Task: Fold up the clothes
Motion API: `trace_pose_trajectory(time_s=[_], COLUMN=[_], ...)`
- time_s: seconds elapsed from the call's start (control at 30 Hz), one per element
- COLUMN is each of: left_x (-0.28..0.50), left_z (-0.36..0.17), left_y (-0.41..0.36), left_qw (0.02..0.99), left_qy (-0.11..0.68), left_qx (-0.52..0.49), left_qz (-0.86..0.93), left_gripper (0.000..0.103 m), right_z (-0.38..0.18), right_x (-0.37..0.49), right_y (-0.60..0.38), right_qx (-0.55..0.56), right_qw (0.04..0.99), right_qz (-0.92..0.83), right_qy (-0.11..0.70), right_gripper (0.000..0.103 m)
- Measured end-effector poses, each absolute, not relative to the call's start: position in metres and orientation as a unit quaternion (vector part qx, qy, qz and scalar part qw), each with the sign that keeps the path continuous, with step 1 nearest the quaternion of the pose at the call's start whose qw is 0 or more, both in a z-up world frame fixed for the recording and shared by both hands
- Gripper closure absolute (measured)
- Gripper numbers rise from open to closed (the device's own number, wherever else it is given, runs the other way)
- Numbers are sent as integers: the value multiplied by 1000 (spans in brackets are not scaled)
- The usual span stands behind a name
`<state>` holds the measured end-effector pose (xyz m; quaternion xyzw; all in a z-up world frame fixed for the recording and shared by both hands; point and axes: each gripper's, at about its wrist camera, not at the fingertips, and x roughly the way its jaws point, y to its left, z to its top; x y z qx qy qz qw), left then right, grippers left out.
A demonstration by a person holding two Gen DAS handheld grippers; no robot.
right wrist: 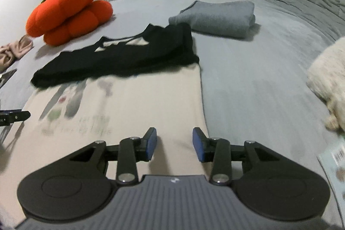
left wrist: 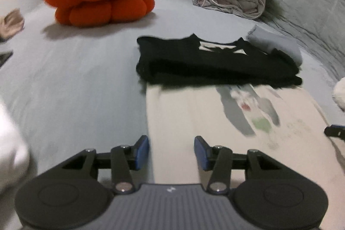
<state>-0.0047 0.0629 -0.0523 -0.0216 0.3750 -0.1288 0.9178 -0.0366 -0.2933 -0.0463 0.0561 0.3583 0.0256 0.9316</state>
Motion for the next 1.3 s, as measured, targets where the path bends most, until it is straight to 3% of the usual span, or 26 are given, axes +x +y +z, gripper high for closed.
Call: trace_pose_trajectory(time_s=[0.63, 0.73, 0.8, 1.13, 1.23, 1.3], left_x=[-112, -115, -114, -87, -80, -78], left_z=[-43, -43, -44, -54, -62, -68], left_y=[107, 121, 127, 132, 134, 135], left_qw=[896, 885, 877, 830, 806, 791], left_qy=[418, 431, 440, 485, 497, 504], left_qx=[-79, -118, -141, -200, -236, -259], left_qz=[-127, -130, -134, -189, -218, -231], left_gripper=[54, 54, 54, 53, 57, 67], right_z=[-34, -28, -26, -43, -44, -45], right_x=[-132, -140, -143, -122, -112, -108], right_y=[-293, -300, -306, -345, -347, -350], right_qx=[34, 41, 43, 208, 220, 230], right_qw=[916, 913, 909, 863, 853, 846], right_qz=[43, 40, 27, 44, 63, 77], right_qy=[398, 405, 413, 458, 469, 475], right_gripper=[54, 44, 43, 47, 47, 48])
